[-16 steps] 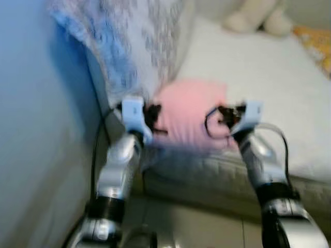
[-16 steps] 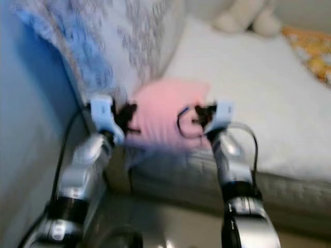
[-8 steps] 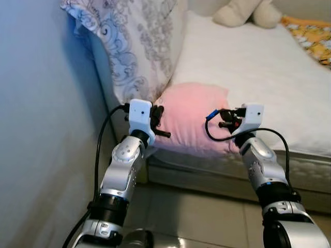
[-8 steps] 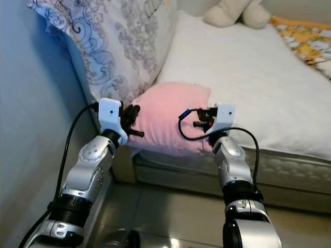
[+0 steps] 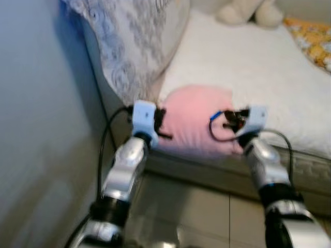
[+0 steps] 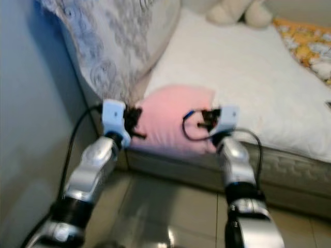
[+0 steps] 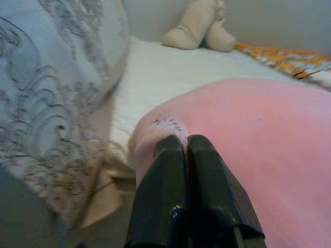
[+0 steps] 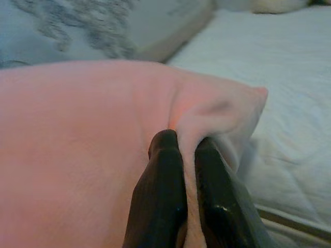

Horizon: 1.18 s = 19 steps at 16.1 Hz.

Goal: Clean up the room

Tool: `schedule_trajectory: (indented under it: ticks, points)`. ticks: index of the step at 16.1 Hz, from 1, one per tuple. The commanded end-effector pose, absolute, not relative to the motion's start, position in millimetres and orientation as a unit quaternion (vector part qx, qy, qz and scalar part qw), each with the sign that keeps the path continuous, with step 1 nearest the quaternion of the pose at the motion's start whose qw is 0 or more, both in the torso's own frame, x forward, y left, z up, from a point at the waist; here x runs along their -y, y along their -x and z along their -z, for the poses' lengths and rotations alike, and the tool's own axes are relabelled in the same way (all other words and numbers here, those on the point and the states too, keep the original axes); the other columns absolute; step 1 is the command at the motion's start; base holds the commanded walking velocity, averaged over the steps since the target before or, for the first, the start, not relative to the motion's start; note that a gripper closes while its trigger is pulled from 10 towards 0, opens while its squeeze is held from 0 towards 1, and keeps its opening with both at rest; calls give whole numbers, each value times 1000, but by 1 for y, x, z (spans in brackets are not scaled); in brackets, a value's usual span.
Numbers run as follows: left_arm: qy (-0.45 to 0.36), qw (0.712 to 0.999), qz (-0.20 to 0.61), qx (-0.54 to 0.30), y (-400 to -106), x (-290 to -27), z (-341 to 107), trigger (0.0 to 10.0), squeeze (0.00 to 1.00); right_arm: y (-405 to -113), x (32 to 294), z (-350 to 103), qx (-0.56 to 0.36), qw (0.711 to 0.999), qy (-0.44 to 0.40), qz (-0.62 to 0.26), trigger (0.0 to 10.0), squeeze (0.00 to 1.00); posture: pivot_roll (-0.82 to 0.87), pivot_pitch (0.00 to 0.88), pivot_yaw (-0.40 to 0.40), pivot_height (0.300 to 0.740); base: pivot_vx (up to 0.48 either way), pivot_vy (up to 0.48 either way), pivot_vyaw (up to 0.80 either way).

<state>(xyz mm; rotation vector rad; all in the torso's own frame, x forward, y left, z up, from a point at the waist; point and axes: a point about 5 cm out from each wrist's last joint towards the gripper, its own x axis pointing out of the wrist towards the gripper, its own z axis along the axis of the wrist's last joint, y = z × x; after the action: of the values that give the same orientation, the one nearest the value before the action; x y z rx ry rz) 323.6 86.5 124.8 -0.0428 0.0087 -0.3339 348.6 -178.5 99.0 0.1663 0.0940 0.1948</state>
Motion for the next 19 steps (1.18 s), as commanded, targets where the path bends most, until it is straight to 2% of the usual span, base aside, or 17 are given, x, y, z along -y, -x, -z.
schedule_trajectory:
  ticks: [1, 2, 8, 15, 19]
  points:
    - [17, 985, 171, 24, -325, -83, -136, 10000, 0, -352, 182, -110, -21, 993, -69, -95, 10000, 0, 103, 0, -22, 740, 0, 0, 0]
    - [19, 983, 182, 29, -325, -83, -137, 10000, 0, -352, 181, -109, -22, 993, -67, -96, 10000, 0, 102, 0, -21, 740, 0, 0, 0]
    - [34, 986, 160, 34, -326, -88, -138, 10000, 0, -352, 184, -115, 1, 995, -44, -92, 10000, 0, 98, 0, -20, 740, 480, 0, 0]
    - [23, 986, 141, 91, -343, -94, -172, 10000, 0, -367, 194, -162, 83, 993, -28, -80, 10000, 0, 97, 0, -19, 740, 480, 0, 0]
    - [21, 985, 140, 103, -345, -86, -180, 10000, 0, -376, 196, -192, 121, 989, -22, -85, 10000, 0, 95, 0, -18, 740, 480, 0, 0]
